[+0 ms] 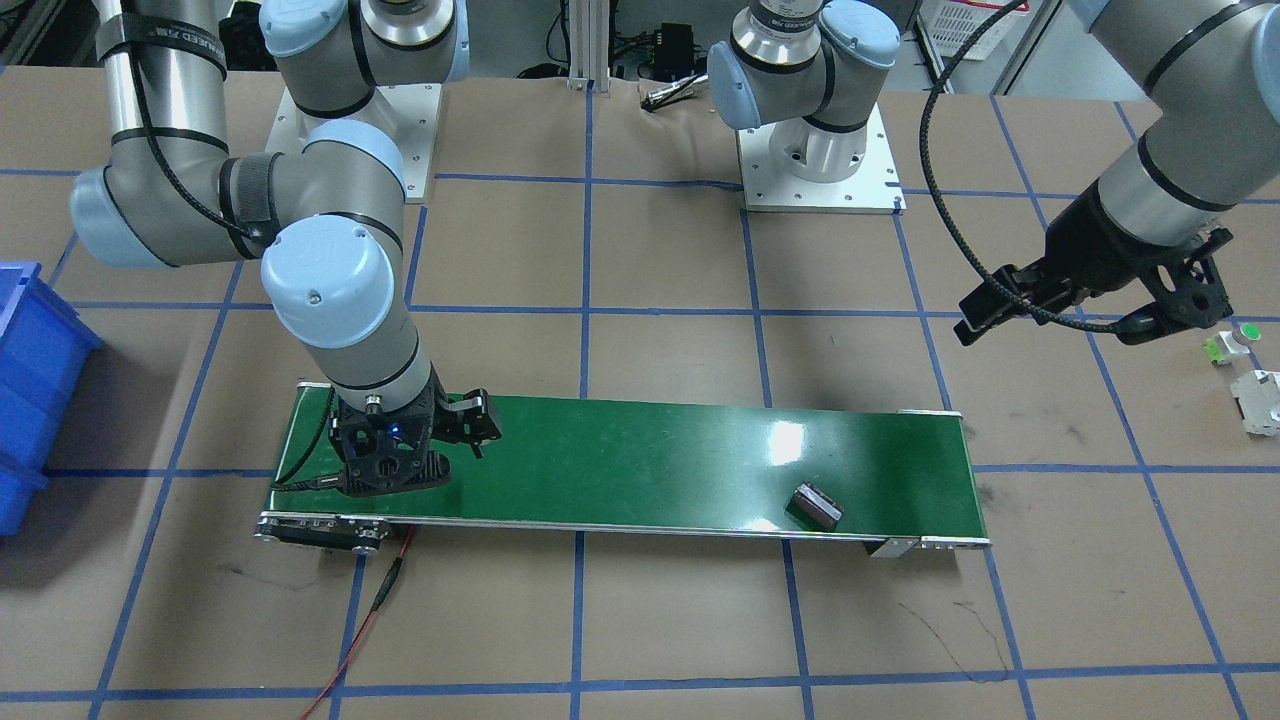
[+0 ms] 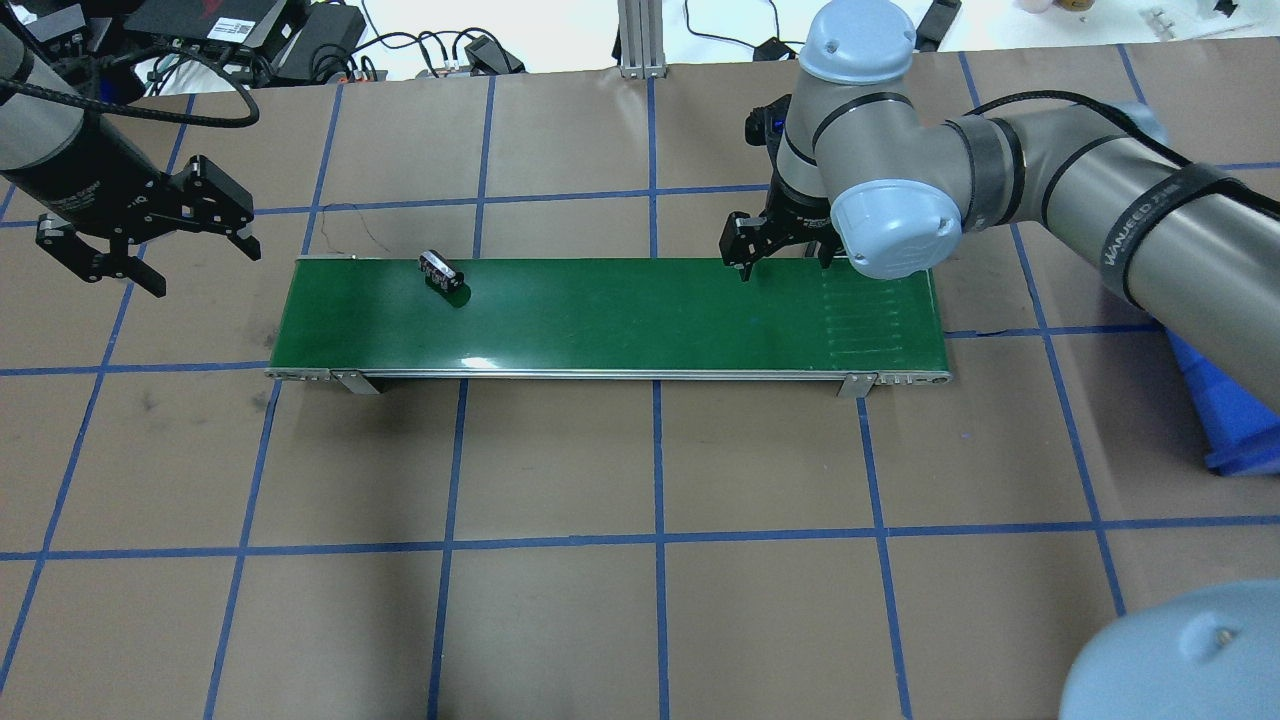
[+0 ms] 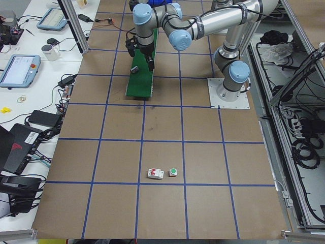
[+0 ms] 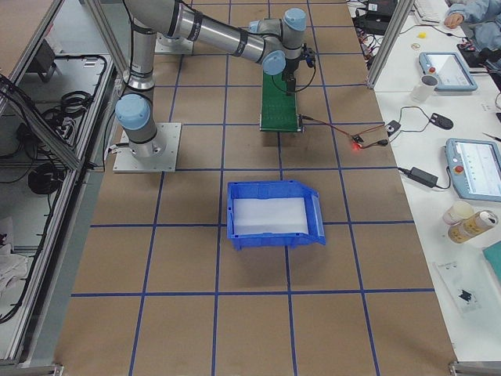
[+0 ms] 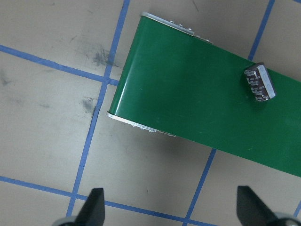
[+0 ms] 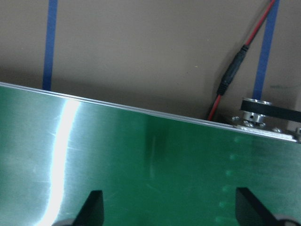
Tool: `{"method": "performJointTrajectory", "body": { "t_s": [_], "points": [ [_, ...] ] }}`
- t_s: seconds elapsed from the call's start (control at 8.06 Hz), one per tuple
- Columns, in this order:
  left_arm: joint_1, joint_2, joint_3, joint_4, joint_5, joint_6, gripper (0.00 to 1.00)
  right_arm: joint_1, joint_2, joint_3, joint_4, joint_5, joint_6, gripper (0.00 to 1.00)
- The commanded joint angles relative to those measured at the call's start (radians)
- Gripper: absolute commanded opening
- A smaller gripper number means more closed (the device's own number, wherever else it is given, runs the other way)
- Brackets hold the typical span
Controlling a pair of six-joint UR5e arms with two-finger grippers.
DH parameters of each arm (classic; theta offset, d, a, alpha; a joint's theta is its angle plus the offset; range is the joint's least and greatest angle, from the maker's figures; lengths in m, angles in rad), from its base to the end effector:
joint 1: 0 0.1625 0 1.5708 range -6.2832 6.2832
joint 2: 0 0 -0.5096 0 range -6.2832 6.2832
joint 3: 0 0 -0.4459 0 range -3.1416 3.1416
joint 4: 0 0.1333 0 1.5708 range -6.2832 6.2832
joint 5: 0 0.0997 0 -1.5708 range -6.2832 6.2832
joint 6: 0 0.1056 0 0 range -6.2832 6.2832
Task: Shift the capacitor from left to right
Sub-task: 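Raise the left gripper away while the belt carries the capacitor toward the right gripper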
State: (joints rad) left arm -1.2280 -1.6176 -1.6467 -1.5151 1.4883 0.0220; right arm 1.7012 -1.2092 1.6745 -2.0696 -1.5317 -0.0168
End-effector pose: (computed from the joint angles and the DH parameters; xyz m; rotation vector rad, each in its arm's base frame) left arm 0.0541 -0.5740 0.5053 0.4909 -3.0076 -0.0776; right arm 0.2249 -0.6583 0.3370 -0.2290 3.0918 -0.0484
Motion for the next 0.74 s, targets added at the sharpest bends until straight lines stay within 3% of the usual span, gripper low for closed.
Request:
{"method": "performJointTrajectory", "body": {
  "t_s": [0.0, 0.12, 0.62],
  "points": [
    [0.004, 0.002, 0.038, -0.004, -0.005, 0.010, 1.00, 0.000, 0.017, 0.002, -0.046, 0.085, -0.060, 1.00],
    [0.007, 0.007, 0.041, -0.010, 0.007, 0.010, 1.00, 0.000, 0.022, 0.005, -0.044, 0.123, -0.104, 1.00],
    [-0.039, 0.058, 0.036, -0.011, 0.023, 0.080, 1.00, 0.000, 0.019, 0.024, -0.070, 0.105, -0.092, 1.00]
  ]
}}
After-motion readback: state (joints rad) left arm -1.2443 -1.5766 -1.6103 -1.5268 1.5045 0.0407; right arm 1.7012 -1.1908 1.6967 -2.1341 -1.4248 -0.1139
